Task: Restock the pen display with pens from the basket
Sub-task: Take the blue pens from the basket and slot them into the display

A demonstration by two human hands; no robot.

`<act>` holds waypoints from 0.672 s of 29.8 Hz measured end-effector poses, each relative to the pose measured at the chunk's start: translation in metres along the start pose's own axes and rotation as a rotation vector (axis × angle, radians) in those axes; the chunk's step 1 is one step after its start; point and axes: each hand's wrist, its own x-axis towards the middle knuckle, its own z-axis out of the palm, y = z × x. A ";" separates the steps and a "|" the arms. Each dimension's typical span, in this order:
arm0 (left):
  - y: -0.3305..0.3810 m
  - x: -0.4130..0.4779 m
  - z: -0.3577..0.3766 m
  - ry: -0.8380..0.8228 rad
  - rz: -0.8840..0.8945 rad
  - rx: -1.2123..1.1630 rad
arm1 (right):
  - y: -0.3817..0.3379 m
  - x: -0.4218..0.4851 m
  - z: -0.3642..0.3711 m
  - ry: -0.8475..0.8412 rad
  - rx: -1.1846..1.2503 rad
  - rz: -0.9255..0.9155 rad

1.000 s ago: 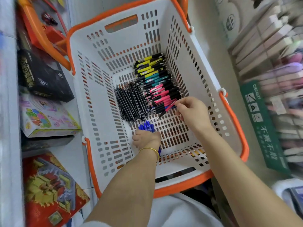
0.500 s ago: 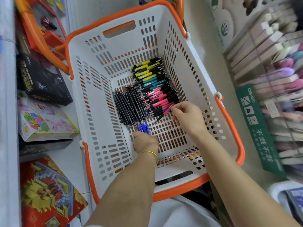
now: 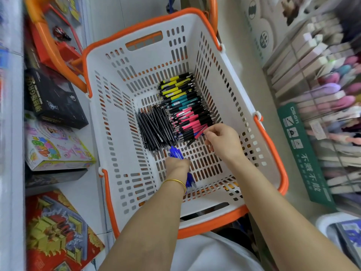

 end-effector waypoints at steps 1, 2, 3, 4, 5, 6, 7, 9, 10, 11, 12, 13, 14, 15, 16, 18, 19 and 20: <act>0.010 -0.009 -0.001 -0.060 0.010 -0.006 | -0.001 -0.001 0.000 0.000 0.003 0.005; 0.020 -0.018 -0.003 -0.114 0.040 -0.006 | -0.002 -0.002 -0.001 -0.002 0.018 0.013; 0.031 -0.028 -0.007 -0.161 0.087 -0.020 | -0.004 -0.004 -0.003 -0.002 0.052 0.024; 0.041 -0.038 -0.012 -0.213 0.146 -0.050 | -0.005 -0.006 -0.006 0.000 0.101 0.040; 0.052 -0.050 -0.018 -0.257 0.220 -0.099 | -0.007 -0.009 -0.009 0.002 0.155 0.058; 0.061 -0.060 -0.025 -0.284 0.313 -0.150 | -0.009 -0.012 -0.012 -0.001 0.203 0.078; 0.070 -0.073 -0.032 -0.305 0.403 -0.205 | -0.013 -0.016 -0.015 -0.012 0.252 0.095; 0.088 -0.099 -0.045 -0.344 0.569 -0.317 | -0.022 -0.027 -0.021 -0.057 0.374 0.137; 0.095 -0.112 -0.050 -0.364 0.645 -0.362 | -0.026 -0.033 -0.023 -0.090 0.444 0.165; 0.101 -0.126 -0.055 -0.382 0.728 -0.398 | -0.030 -0.039 -0.026 -0.134 0.537 0.204; 0.105 -0.136 -0.058 -0.398 0.817 -0.420 | -0.033 -0.045 -0.030 -0.195 0.670 0.253; 0.109 -0.148 -0.062 -0.418 0.904 -0.428 | -0.037 -0.050 -0.033 -0.275 0.844 0.297; 0.112 -0.157 -0.063 -0.440 0.968 -0.434 | -0.042 -0.055 -0.036 -0.366 1.030 0.315; 0.114 -0.166 -0.063 -0.457 1.012 -0.434 | -0.047 -0.059 -0.040 -0.442 1.202 0.295; 0.116 -0.173 -0.061 -0.464 1.032 -0.443 | -0.053 -0.062 -0.045 -0.487 1.328 0.249; 0.118 -0.186 -0.054 -0.477 1.046 -0.488 | -0.066 -0.065 -0.052 -0.481 1.481 0.164; 0.119 -0.192 -0.050 -0.492 1.065 -0.502 | -0.072 -0.066 -0.055 -0.453 1.536 0.126; 0.120 -0.196 -0.047 -0.493 1.096 -0.493 | -0.078 -0.067 -0.058 -0.413 1.586 0.091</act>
